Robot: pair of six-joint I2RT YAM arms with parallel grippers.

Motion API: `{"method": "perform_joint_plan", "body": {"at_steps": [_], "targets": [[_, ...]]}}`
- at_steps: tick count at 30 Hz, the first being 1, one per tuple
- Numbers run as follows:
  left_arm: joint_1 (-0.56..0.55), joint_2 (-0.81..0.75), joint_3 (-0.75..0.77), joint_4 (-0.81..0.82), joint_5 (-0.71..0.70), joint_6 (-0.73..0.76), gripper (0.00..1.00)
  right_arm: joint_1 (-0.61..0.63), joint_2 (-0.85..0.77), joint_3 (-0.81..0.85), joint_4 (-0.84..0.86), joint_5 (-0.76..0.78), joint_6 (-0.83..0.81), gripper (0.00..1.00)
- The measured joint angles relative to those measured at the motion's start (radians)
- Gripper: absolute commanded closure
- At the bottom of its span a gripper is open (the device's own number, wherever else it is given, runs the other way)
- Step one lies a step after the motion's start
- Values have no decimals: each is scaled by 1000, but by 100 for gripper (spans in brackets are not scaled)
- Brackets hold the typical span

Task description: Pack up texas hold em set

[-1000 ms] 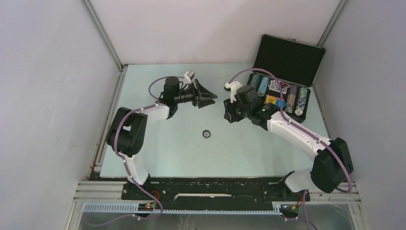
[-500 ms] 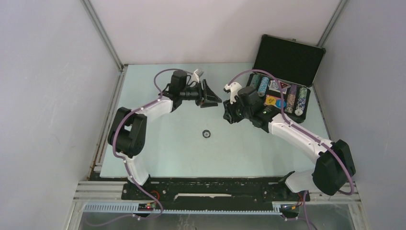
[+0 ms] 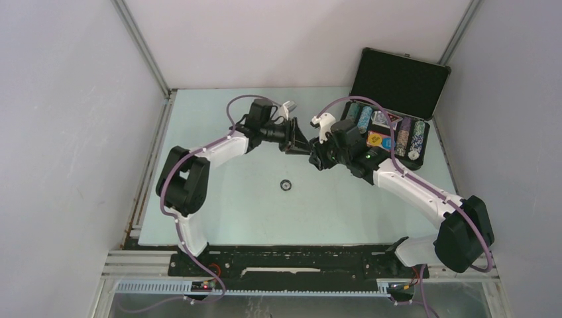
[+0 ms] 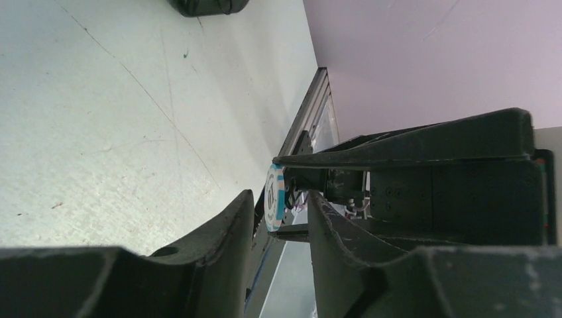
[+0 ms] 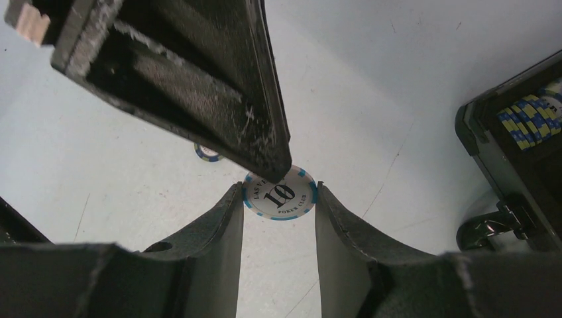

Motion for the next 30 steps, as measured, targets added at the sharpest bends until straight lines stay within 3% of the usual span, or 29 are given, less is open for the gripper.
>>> {"method": "perform_joint_plan", "body": {"at_steps": [24,30], "targets": [[-49,13,80,-215,-8,166,79,6,-7,-1,-8,-3,-8,62],[-56,13,95,-254,-32,203,97,8,-9,-1,-14,-5,-8,60]]}}
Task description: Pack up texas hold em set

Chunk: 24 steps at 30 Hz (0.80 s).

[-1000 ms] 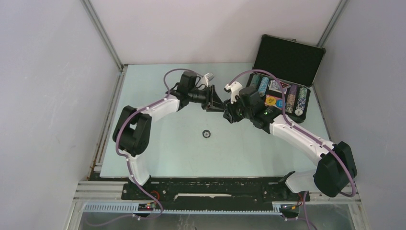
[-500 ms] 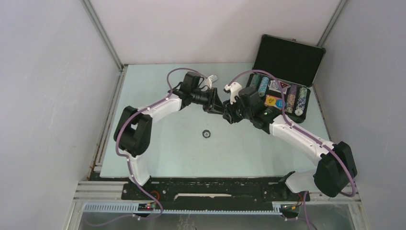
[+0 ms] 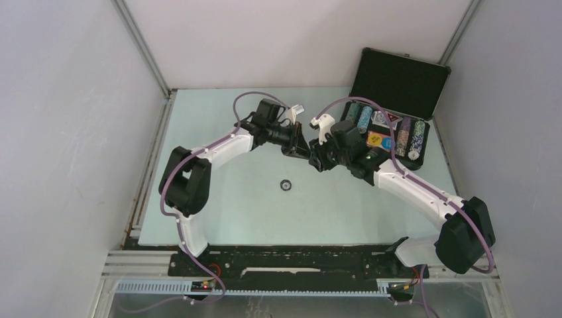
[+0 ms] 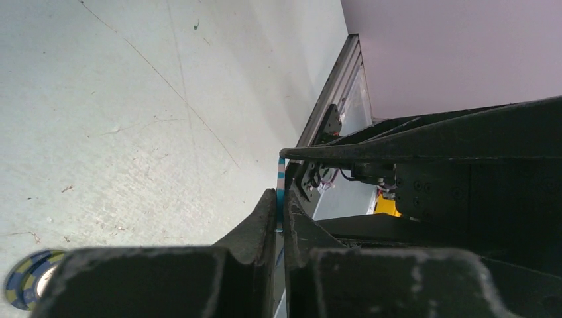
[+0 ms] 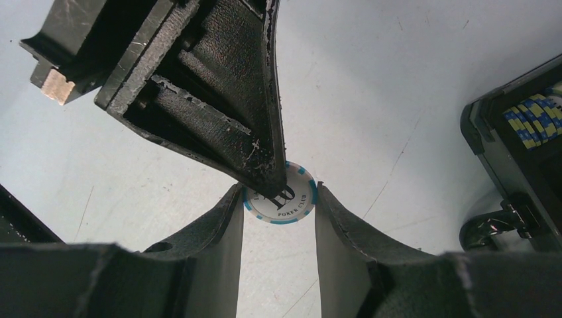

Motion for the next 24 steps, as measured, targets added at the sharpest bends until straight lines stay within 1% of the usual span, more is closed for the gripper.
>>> {"method": "perform_joint_plan", "body": {"at_steps": [1,2,9,11,13,17,20,24], "targets": [[0,0,0,-4,-4,8,99,0,0,0,-1,0,0,58],[0,0,0,-7,-5,12,100,1,0,0,-2,0,0,55],[-7,-1,0,-23,-6,20,100,12,0,0,0,-1,-2,18],[-11,-3,0,-23,-12,20,100,13,-1,0,-1,-4,-2,12],[-13,-10,0,-24,-20,20,100,14,-8,0,-4,-8,0,9],[-10,-51,0,-21,-40,20,100,18,-66,-10,-10,-18,2,9],[3,-113,-4,0,-59,19,100,19,-147,-19,-13,-22,8,9],[43,-229,-52,72,-91,13,100,16,-260,-19,-13,-16,44,7]]}}
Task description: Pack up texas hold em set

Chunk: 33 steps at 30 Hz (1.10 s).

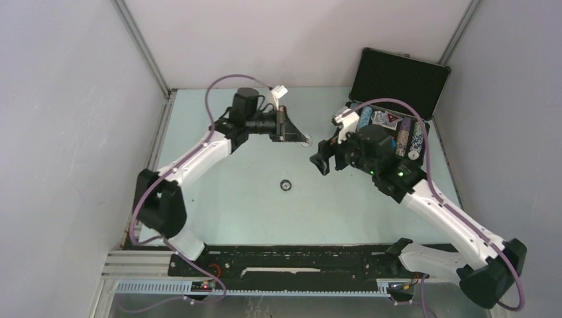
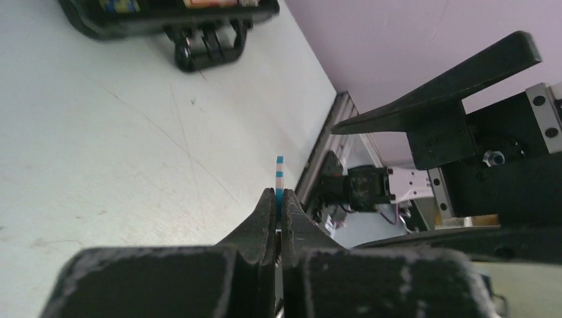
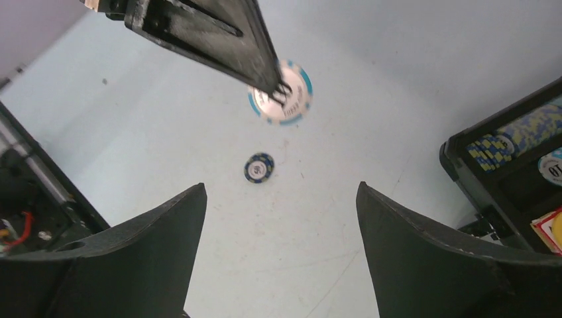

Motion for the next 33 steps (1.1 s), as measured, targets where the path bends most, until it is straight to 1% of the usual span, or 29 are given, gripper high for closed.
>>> {"method": "perform_joint_plan", "body": {"at_steps": [2,5,6,8,11,14,17,20,22,24,27,28,33], "targets": [[20,-56,-32,41,-20,0,100,-18,-48,0,0,-11,27,2],[44,-132,-82,116,-48,-1,100,-50,-100,0,6,-26,78,1],[48,-155,-100,146,-55,-3,100,-70,-115,0,11,-37,102,1],[49,-192,-133,212,-55,-13,100,-121,-132,0,27,-87,149,5],[48,-230,-179,333,-39,-44,100,-233,-126,0,63,-236,251,17],[48,-245,-208,436,-19,-76,100,-353,-82,1,138,-441,390,26],[45,-256,-230,510,-1,-107,100,-419,-18,1,251,-616,518,27],[37,-256,-230,552,15,-125,100,-417,2,0,322,-715,591,27],[27,-257,-230,575,25,-133,100,-409,-2,0,365,-750,618,28],[14,-257,-230,590,37,-136,100,-396,-8,0,396,-763,632,32],[-10,-259,-230,615,55,-142,100,-374,-13,0,409,-763,634,46],[-18,-260,-230,622,62,-142,100,-366,-12,0,412,-764,634,49],[-43,-267,-230,638,85,-142,100,-327,-11,0,430,-770,623,57]]}}
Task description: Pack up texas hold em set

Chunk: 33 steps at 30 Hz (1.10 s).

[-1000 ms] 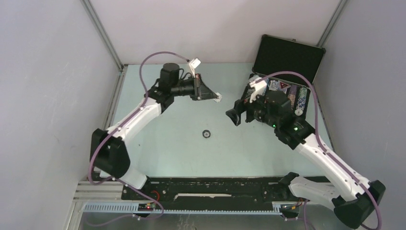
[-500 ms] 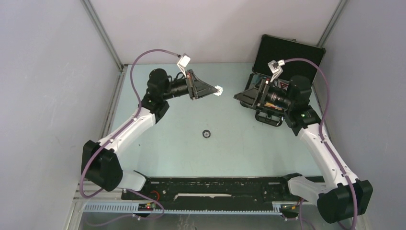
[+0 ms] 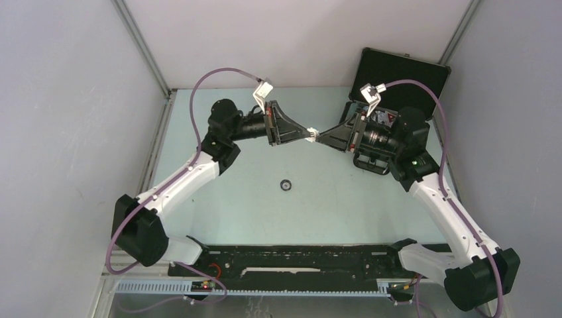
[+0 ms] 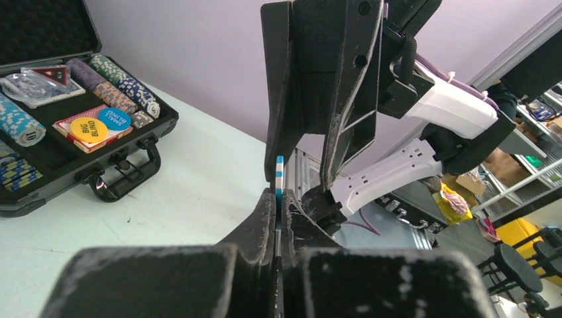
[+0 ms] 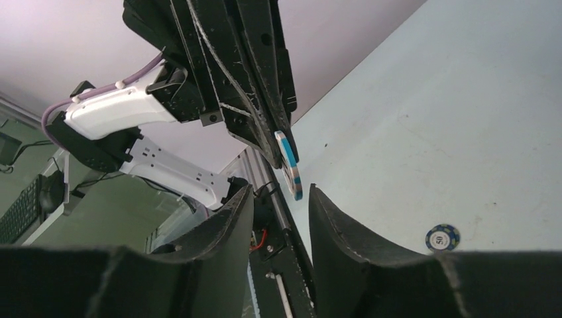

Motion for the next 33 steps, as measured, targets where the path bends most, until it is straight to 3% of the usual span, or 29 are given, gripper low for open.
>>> {"method": "perform_joint_plan", "body": {"at_steps": [4,9,14,16,19,21,23,25,26,28,29,33], "targets": [[-6,0,0,6,13,0,100,24,0,0,6,-6,-19,61],[-14,0,0,18,35,0,100,37,0,0,7,-18,-49,75],[-29,-5,0,26,42,1,100,45,-4,0,8,-19,-68,77],[-32,-5,0,31,45,1,100,47,-10,0,10,-19,-71,81],[-36,-6,0,38,50,0,100,47,-23,-16,26,-17,-77,100],[-38,-7,0,36,56,-2,98,47,-32,-26,36,-19,-86,100],[-39,-8,0,36,59,-8,69,47,-39,-31,40,-18,-94,100],[-40,-11,0,26,51,-1,48,47,-42,-32,41,-13,-103,100],[-40,-14,0,17,45,8,28,47,-44,-32,37,-3,-111,100],[-40,-23,0,-23,24,32,7,45,-51,-32,14,39,-138,100],[-40,-31,0,-52,7,47,1,45,-56,-32,-2,66,-155,100],[-39,-65,0,-166,-63,102,0,40,-72,-32,-99,213,-251,100]]}}
